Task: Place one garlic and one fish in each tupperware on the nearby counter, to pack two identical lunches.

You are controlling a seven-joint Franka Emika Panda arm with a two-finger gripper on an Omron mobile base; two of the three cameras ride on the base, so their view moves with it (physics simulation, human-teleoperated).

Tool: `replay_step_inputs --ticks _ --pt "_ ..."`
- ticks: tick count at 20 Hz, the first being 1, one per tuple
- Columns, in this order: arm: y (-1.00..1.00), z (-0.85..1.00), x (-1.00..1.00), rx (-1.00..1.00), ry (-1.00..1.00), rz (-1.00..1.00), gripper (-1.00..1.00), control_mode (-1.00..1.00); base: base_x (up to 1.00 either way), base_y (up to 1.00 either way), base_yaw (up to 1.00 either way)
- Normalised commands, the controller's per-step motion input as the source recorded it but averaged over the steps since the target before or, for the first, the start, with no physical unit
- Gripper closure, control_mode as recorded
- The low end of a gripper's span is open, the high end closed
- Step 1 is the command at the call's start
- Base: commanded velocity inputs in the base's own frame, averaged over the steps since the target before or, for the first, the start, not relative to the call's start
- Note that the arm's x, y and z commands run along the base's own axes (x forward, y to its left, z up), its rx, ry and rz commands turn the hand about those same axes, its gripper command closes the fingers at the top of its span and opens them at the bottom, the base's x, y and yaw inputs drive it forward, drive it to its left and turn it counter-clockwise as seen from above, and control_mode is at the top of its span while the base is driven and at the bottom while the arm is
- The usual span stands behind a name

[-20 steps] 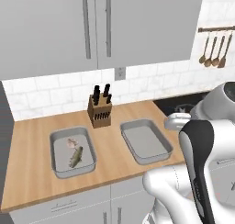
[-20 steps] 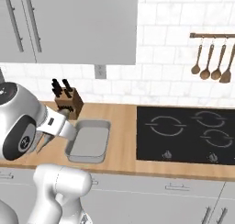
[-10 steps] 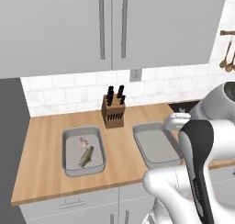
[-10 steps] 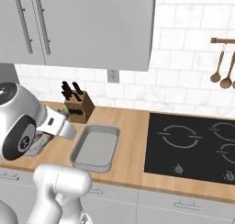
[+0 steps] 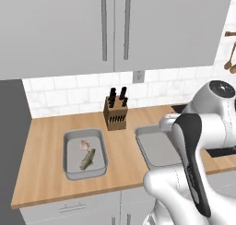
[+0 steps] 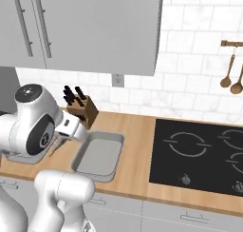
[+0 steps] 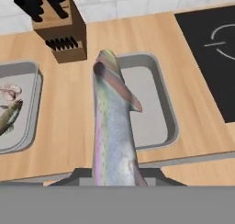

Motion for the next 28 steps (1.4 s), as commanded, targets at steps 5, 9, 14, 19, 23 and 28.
replay_step_inputs --ticks 5,9,14,19,23,28 --pt "-0.18 -0.67 0.63 0.01 0.11 0.01 1.00 -1.00 0.00 0.00 0.00" --pt "-0.28 -0.86 1.00 0.00 0.12 0.00 1.00 -1.00 0.00 0.00 0.00" --pt "-0.11 -0.64 0.99 0.00 0.05 0.00 1.00 -1.00 0.00 0.00 0.00" --pt "-0.04 -0.56 0.83 0.00 0.00 0.00 1.00 -1.00 0.00 0.00 0.00" --pt "-0.01 -0.31 0.43 0.00 0.04 0.01 1.00 -1.00 0.00 0.00 0.00" --pt "0.00 -0.35 0.25 0.00 0.15 0.00 -1.00 -1.00 0.00 0.00 0.00"
